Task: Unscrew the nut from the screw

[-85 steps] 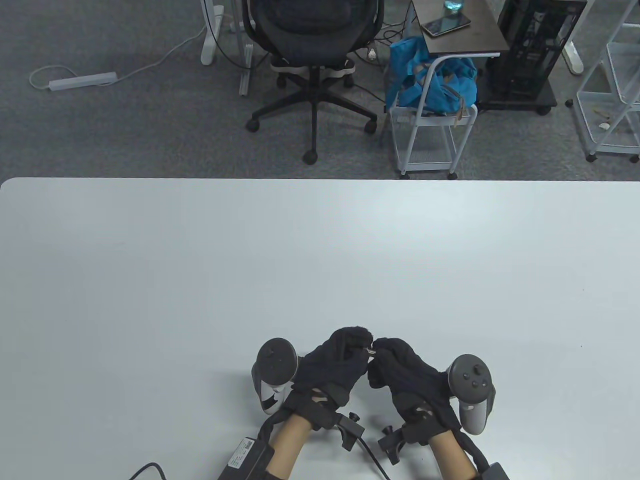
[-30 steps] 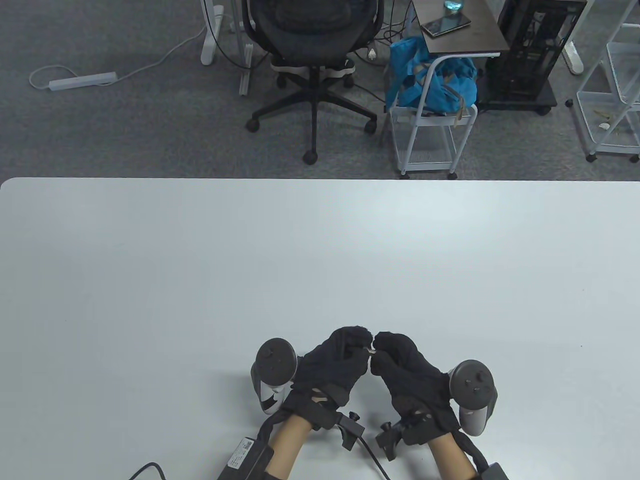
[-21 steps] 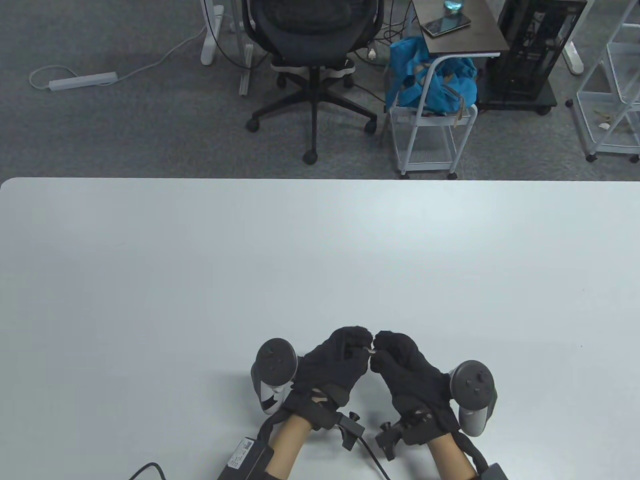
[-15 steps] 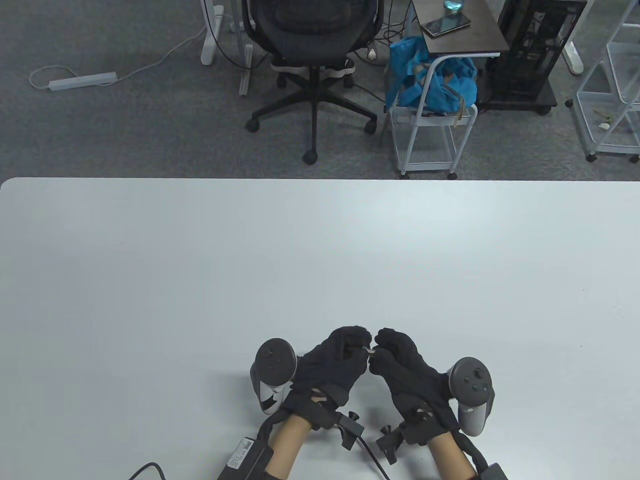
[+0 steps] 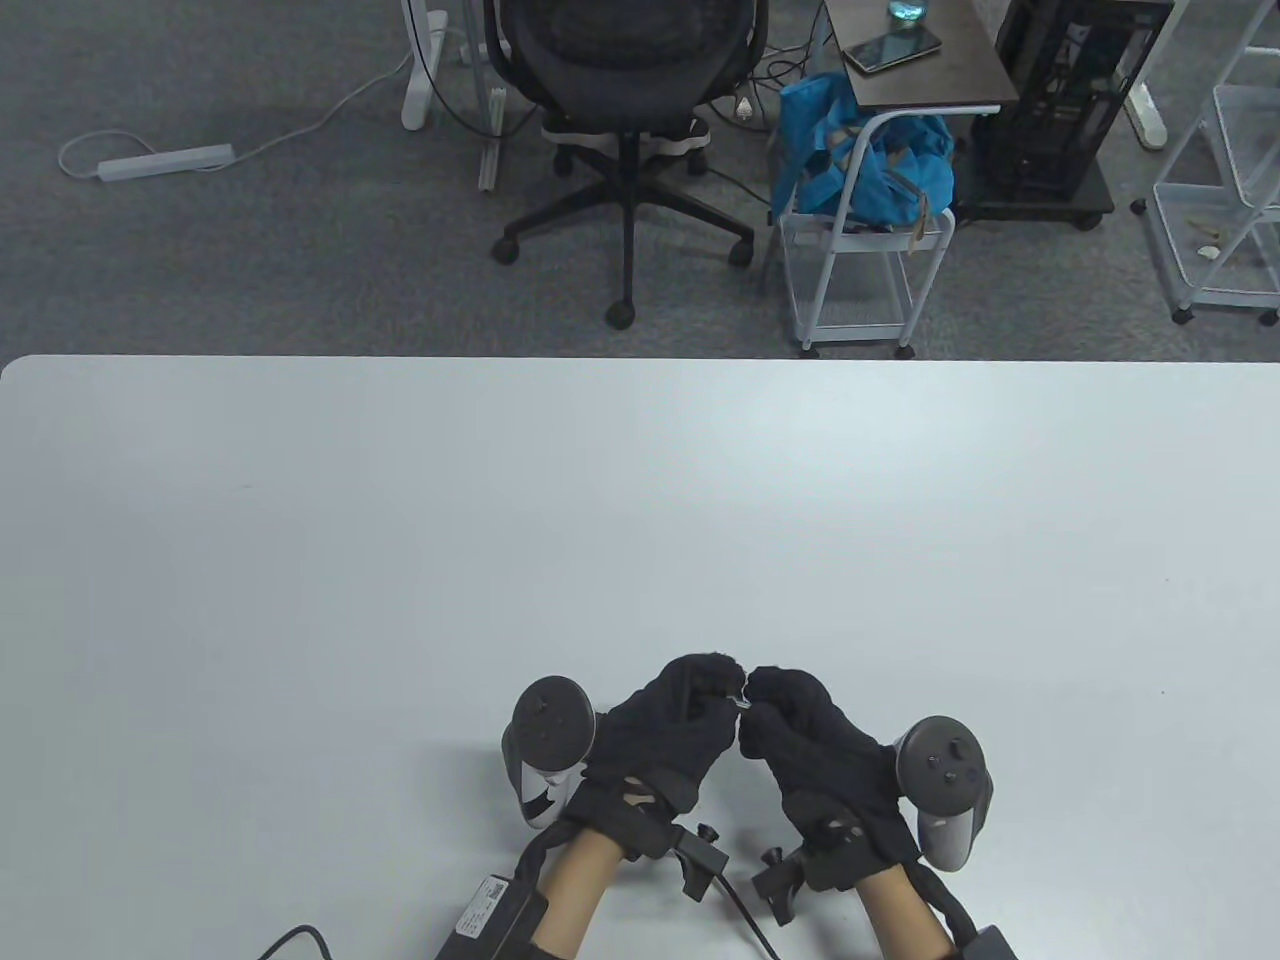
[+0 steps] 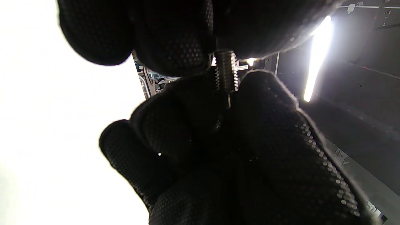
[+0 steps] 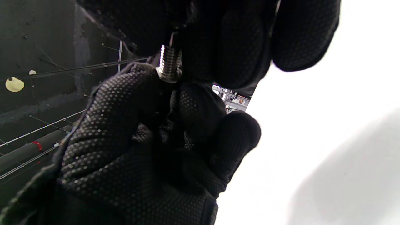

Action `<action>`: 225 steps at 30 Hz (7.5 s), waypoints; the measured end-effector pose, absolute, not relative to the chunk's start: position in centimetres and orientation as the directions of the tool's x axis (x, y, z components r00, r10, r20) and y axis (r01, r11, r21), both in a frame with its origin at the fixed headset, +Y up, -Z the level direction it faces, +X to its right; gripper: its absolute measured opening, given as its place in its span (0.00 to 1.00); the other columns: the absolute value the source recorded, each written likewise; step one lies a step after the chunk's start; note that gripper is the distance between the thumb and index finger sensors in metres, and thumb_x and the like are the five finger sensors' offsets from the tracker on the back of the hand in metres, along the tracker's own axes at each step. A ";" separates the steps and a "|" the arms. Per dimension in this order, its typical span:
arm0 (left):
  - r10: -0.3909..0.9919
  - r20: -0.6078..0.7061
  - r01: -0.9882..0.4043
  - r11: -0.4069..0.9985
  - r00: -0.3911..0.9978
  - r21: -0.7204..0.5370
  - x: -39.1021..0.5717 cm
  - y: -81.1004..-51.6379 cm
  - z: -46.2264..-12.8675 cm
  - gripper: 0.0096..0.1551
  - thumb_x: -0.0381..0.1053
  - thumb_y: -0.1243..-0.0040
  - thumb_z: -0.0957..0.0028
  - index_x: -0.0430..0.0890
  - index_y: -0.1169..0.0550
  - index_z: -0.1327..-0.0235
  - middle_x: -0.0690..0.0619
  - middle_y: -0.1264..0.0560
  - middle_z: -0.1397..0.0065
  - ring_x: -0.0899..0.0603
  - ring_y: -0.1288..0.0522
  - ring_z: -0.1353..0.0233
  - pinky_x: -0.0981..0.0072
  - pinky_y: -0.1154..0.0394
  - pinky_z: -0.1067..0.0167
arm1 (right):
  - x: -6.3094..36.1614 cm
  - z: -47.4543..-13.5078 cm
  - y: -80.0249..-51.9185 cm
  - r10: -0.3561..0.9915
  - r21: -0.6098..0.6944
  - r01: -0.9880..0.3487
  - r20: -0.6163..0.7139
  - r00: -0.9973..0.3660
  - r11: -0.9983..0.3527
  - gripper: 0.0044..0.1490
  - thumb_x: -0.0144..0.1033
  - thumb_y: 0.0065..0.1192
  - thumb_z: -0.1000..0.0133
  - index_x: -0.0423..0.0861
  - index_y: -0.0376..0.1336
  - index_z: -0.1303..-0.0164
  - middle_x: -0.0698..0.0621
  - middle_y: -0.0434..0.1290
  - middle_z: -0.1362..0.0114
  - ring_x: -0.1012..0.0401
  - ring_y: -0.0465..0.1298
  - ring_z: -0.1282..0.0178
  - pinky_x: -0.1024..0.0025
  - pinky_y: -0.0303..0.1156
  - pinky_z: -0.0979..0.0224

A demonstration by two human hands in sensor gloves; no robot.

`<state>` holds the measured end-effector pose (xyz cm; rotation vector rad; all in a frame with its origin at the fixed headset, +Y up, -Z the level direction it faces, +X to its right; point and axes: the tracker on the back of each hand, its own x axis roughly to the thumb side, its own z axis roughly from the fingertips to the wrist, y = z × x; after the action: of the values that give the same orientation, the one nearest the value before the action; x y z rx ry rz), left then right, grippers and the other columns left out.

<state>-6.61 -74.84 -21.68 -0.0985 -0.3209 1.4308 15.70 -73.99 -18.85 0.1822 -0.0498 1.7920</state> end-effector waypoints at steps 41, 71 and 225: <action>0.982 0.149 -0.952 0.149 0.112 -0.268 -6.6 -74.6 -21.7 0.27 0.55 0.35 0.48 0.49 0.22 0.36 0.41 0.20 0.41 0.46 0.17 0.56 0.43 0.20 0.49 | 15.6 -18.7 -73.9 0.961 0.049 -0.973 0.176 -0.216 -0.227 0.31 0.42 0.63 0.41 0.44 0.63 0.29 0.43 0.76 0.40 0.48 0.79 0.46 0.41 0.73 0.35; 0.979 0.144 -0.929 0.183 0.143 -0.320 -6.3 -74.7 -21.7 0.28 0.52 0.33 0.47 0.50 0.24 0.32 0.40 0.22 0.35 0.44 0.18 0.51 0.41 0.21 0.45 | 16.1 -19.1 -74.4 0.980 0.060 -0.983 0.110 -0.165 -0.172 0.34 0.45 0.60 0.40 0.36 0.64 0.31 0.44 0.79 0.47 0.51 0.81 0.53 0.44 0.77 0.40; 0.984 0.141 -0.950 0.144 0.108 -0.276 -6.4 -74.7 -21.5 0.27 0.53 0.35 0.47 0.49 0.23 0.34 0.40 0.21 0.39 0.46 0.17 0.55 0.43 0.20 0.48 | 16.1 -19.1 -74.1 0.971 0.069 -0.980 0.169 -0.170 -0.184 0.30 0.42 0.64 0.41 0.47 0.63 0.29 0.42 0.76 0.39 0.47 0.78 0.44 0.40 0.73 0.34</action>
<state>-6.44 -74.68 -21.53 -0.1268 -0.3201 1.4279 16.07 -74.11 -19.06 0.1996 -0.0630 1.7450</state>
